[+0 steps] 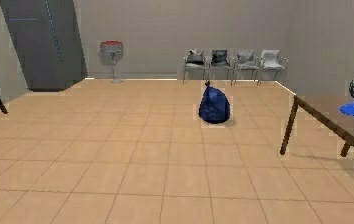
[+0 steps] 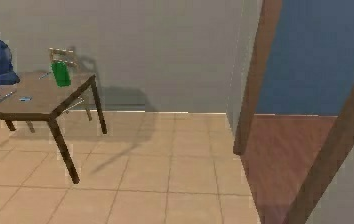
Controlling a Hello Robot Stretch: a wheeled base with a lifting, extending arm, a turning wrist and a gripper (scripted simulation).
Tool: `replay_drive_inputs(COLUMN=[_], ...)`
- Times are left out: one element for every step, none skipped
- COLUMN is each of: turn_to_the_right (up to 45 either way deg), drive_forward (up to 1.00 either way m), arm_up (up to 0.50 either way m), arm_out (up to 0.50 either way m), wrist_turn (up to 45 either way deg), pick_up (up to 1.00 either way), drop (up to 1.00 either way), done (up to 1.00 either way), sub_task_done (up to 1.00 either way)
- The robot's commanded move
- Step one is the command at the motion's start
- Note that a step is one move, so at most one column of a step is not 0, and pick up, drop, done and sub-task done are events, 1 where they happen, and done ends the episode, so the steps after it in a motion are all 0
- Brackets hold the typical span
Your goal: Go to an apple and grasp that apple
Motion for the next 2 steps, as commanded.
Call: replay_drive_inputs(turn_to_the_right=[-45.0,-39.0], drive_forward=[0.00,0.00], arm_up=[0.00,0.00], arm_out=[0.00,0.00], wrist_turn=[0.0,0.0], pick_up=[0.00,0.00], drop=[0.00,0.00], done=[0.00,0.00], sub_task_done=[0.00,0.00])
